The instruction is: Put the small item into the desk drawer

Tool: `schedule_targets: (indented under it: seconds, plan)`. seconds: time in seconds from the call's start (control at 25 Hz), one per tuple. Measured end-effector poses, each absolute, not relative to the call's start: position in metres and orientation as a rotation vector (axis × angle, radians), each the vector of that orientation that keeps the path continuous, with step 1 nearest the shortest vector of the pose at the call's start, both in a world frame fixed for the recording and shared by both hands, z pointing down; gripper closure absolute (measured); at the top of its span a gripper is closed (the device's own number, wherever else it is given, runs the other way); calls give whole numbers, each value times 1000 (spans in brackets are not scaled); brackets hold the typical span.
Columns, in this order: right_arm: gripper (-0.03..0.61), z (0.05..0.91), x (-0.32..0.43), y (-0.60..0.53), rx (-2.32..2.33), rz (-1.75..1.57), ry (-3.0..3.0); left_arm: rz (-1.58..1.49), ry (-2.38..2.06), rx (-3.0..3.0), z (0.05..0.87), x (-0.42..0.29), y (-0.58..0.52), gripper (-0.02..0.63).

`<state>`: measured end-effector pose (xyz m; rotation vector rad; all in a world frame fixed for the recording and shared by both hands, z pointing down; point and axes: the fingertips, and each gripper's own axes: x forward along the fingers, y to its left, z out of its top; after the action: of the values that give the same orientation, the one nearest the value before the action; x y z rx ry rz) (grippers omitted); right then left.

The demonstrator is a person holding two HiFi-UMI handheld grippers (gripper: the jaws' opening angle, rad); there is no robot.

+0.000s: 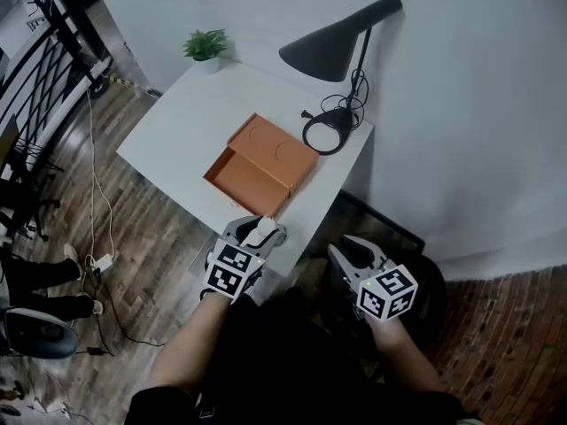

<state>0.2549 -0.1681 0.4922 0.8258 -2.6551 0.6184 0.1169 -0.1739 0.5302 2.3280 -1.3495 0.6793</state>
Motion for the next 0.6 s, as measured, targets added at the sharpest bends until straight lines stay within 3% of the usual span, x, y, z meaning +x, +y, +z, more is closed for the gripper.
schedule_targets:
  seconds: [0.6]
  plan:
    - [497,442,150,-197,931,534,-2700,599,-1342,2352,464,-2,-184,433]
